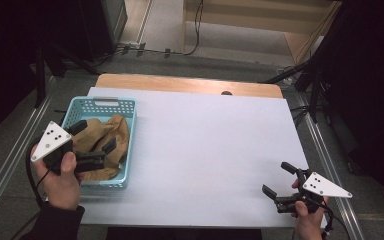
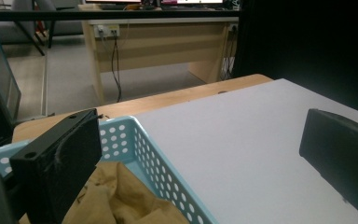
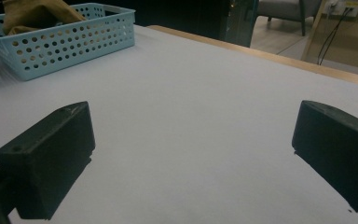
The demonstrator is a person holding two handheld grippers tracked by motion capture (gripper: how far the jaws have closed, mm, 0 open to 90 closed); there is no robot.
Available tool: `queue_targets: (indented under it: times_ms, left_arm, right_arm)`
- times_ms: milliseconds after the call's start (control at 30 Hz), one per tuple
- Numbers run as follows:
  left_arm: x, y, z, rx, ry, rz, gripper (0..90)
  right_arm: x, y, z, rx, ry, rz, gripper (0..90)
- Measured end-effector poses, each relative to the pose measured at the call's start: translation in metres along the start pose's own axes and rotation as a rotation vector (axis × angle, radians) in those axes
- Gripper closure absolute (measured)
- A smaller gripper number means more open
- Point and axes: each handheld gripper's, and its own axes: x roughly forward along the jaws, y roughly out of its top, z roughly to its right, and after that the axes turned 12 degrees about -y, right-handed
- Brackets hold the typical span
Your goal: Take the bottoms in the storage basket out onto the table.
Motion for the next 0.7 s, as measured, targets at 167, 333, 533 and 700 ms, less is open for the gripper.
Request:
queue_targets:
  times_ms: [167, 333, 533, 700]
  left_arm:
    - [0.006, 0.005, -0.009, -0.004, 0.008, -0.029, 0.0]
    - [0.018, 0.005, -0.024, -0.019, 0.024, -0.088, 0.0]
    - [0.03, 0.004, -0.041, -0.06, 0.025, -0.125, 0.0]
    - [0.038, 0.0, -0.055, -0.098, 0.041, -0.152, 0.0]
  right_arm:
    - [-0.002, 0.0, 0.002, 0.004, -0.007, 0.0, 0.0]
    - [-0.001, 0.0, 0.001, 0.0, -0.005, 0.0, 0.0]
    - [-0.001, -0.001, 0.002, 0.0, -0.001, 0.0, 0.0]
    - [-0.002, -0.001, 0.002, 0.003, -0.002, 0.0, 0.0]
